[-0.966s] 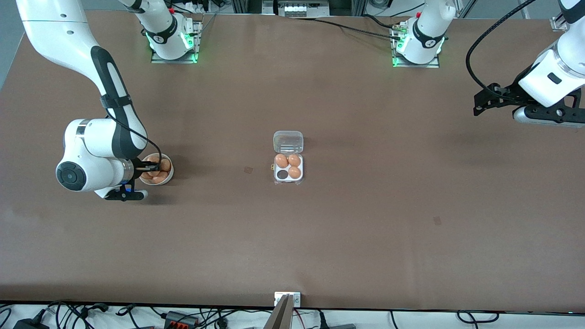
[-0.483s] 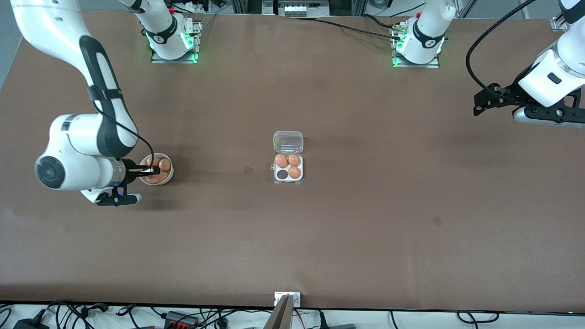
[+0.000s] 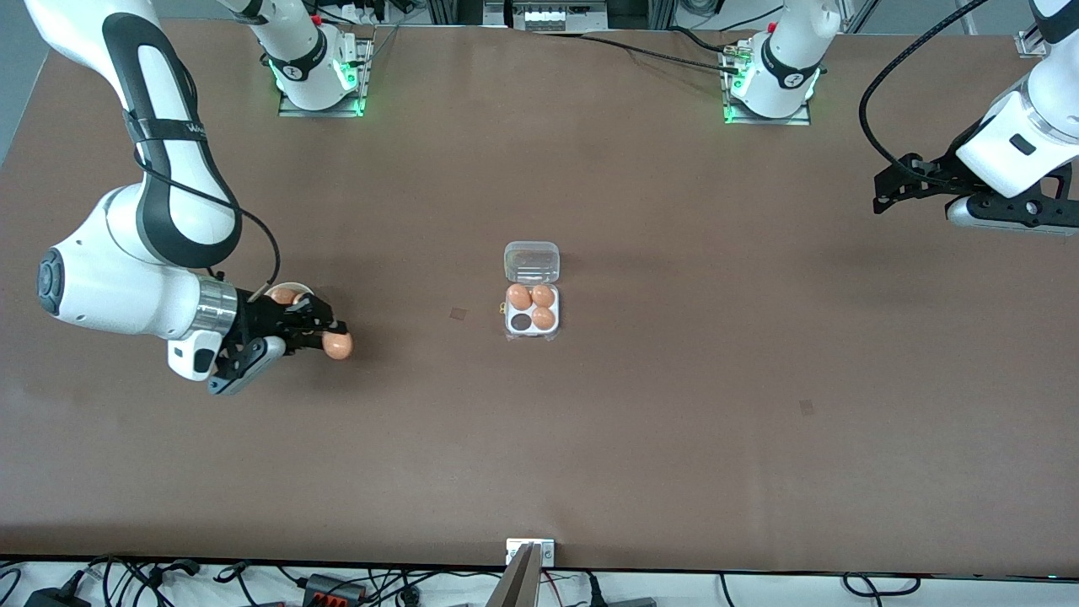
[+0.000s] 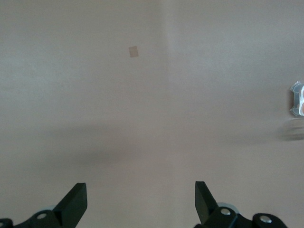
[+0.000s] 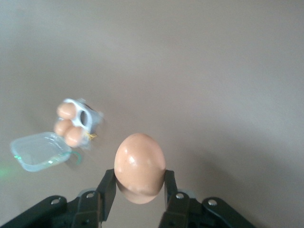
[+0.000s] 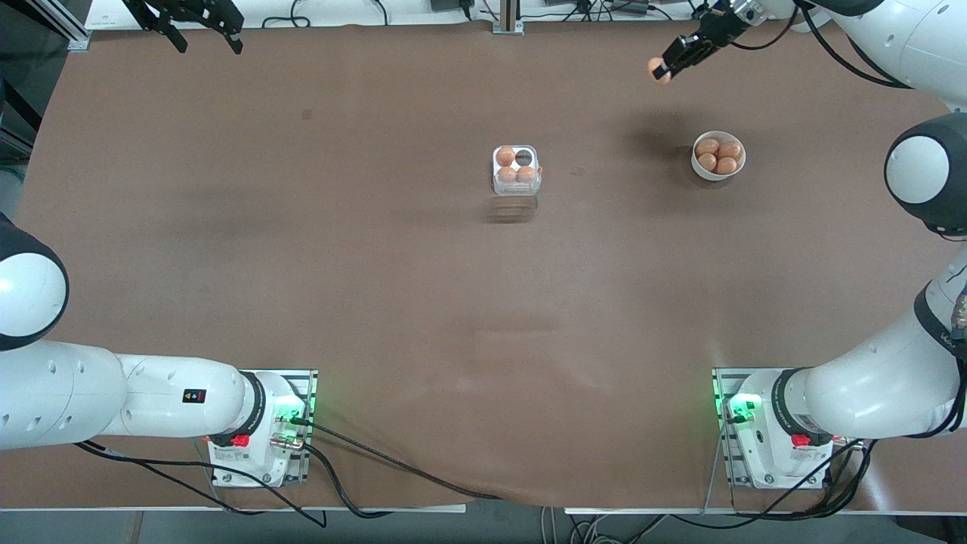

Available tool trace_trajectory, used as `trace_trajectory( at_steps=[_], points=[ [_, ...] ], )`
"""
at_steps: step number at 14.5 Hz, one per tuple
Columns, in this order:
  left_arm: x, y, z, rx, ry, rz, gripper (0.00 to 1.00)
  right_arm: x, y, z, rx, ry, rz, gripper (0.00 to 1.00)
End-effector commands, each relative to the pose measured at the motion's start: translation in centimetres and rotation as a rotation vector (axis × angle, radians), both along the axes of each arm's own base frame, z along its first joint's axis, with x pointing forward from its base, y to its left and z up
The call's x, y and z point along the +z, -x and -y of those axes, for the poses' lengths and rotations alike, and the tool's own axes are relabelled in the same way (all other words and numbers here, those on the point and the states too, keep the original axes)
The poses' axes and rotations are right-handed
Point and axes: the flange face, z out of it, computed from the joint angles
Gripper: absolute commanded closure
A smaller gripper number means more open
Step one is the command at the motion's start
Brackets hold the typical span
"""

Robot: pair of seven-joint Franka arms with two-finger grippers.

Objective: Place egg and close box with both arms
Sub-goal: 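Carry the egg with the right gripper to the clear egg box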

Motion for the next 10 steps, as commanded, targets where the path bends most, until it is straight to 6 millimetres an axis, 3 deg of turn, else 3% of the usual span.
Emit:
trace_trajectory(
  at_steps=[1,6,10],
  points=[
    [0.4,-0.4,-0.2,-0.015,-0.014,-0.006,0.00,-1.8,-0.3,-2.1,0.116,-0.154,0.153,1.00],
    [0.4,-0.4,-0.1,-0.016,-0.016,-0.006,0.00,-7.7,0.9,-8.0,0.271,-0.369,0.377,1.00],
    [0.4,-0.4,-0.1,-0.016,-0.014,-0.006,0.00,-10.3,2.5,-12.1,0.427,-0.415,0.465,1.00]
  ],
)
